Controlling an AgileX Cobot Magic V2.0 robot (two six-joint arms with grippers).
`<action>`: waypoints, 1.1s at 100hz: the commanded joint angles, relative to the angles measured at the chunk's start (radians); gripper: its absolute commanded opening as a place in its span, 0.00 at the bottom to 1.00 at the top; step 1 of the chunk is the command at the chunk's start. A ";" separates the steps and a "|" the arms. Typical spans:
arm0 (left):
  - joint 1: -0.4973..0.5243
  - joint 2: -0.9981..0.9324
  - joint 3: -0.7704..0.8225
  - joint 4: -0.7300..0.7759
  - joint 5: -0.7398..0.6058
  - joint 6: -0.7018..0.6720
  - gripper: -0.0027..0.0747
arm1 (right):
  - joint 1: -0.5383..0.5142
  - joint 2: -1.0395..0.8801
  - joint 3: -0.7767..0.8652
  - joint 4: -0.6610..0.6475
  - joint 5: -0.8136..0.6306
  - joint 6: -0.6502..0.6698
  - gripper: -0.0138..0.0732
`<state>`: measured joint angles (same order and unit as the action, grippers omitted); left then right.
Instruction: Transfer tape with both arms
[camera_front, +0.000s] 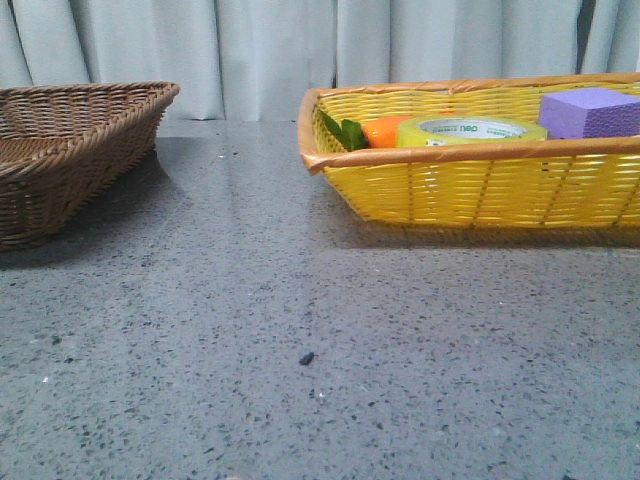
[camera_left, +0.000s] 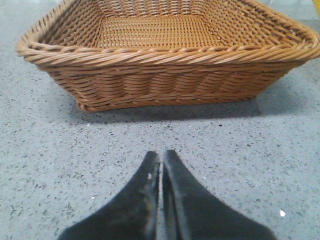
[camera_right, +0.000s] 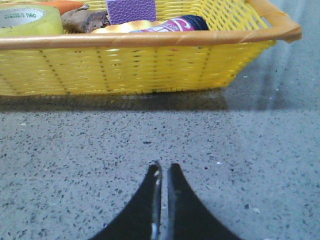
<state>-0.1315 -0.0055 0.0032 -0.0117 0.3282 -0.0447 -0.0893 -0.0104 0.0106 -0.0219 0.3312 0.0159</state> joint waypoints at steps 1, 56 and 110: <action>-0.002 -0.029 0.009 -0.008 -0.056 -0.008 0.01 | -0.005 -0.021 0.020 -0.001 -0.015 -0.008 0.07; -0.002 -0.029 0.009 -0.007 -0.058 -0.008 0.01 | -0.005 -0.021 0.020 -0.001 -0.015 -0.008 0.07; -0.002 -0.029 0.009 0.033 -0.200 -0.008 0.01 | -0.005 -0.021 0.020 -0.001 -0.025 -0.008 0.07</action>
<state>-0.1315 -0.0055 0.0032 0.0199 0.2328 -0.0447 -0.0893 -0.0104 0.0106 -0.0219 0.3312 0.0143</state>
